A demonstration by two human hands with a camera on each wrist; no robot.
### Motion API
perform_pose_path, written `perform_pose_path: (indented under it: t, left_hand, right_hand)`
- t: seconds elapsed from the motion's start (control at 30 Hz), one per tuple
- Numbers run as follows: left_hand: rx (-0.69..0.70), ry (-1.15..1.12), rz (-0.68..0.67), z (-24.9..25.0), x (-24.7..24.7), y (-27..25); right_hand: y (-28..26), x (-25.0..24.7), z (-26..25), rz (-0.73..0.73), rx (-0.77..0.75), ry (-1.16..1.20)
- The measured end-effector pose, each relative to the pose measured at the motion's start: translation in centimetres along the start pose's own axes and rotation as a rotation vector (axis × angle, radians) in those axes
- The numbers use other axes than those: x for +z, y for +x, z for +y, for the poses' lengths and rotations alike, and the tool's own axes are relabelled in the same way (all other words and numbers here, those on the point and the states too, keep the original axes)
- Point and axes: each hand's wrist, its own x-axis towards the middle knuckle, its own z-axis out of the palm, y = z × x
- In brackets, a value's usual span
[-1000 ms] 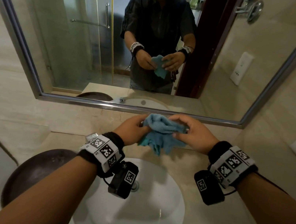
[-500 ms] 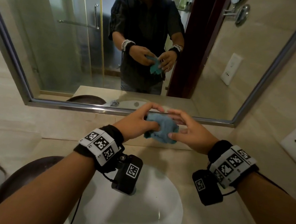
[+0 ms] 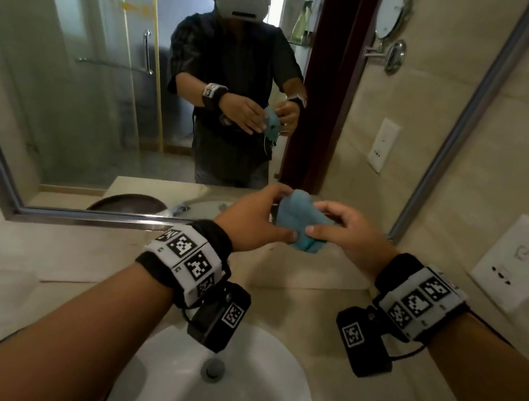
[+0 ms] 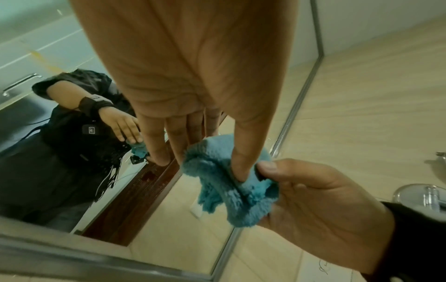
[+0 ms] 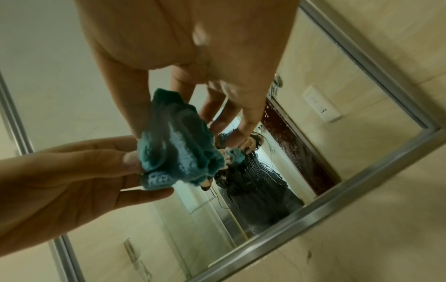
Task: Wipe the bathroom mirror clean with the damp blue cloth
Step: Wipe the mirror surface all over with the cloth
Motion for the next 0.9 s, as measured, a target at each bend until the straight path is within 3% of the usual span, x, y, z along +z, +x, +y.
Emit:
perform_pose_path:
  t: [0.07, 0.13, 0.23, 0.37, 0.43, 0.53, 0.6, 0.77, 0.9]
  left_hand:
    - [0.046, 0.018, 0.027, 1.1, -0.2, 1.1]
    - [0.074, -0.008, 0.069, 2.0, 0.0, 2.1]
    - [0.040, -0.055, 0.068, 2.8, 0.9, 4.1]
    - [0.047, 0.005, 0.079, 2.6, 2.8, 6.7]
    - [0.059, 0.184, 0.118, 2.2, 3.3, 8.2]
    - [-0.081, 0.651, 0.162, 1.7, 3.0, 10.3]
    - [-0.112, 0.826, 0.202, 1.5, 2.4, 11.5]
    - [-0.052, 1.052, 0.324, -0.2, 1.9, 15.7]
    - [-0.090, 1.166, 0.377, -2.9, 2.1, 17.8]
  right_hand:
    - [0.5, -1.2, -0.3, 0.089, -0.043, -0.155]
    - [1.0, -2.2, -0.5, 0.104, -0.090, -0.154]
    - [1.5, -3.7, -0.1, 0.118, -0.157, 0.007]
    - [3.1, -5.4, 1.6, 0.212, -0.068, 0.157]
    - [4.3, -6.4, 2.2, 0.314, -0.065, 0.032]
    - [6.4, -8.4, 2.2, 0.469, -0.129, -0.223]
    - [7.9, -9.8, 2.1, 0.547, -0.198, -0.342]
    - [12.9, -12.0, 1.1, 0.726, -0.445, -0.506]
    - [16.9, -11.9, 2.2, 0.751, -0.642, -0.697]
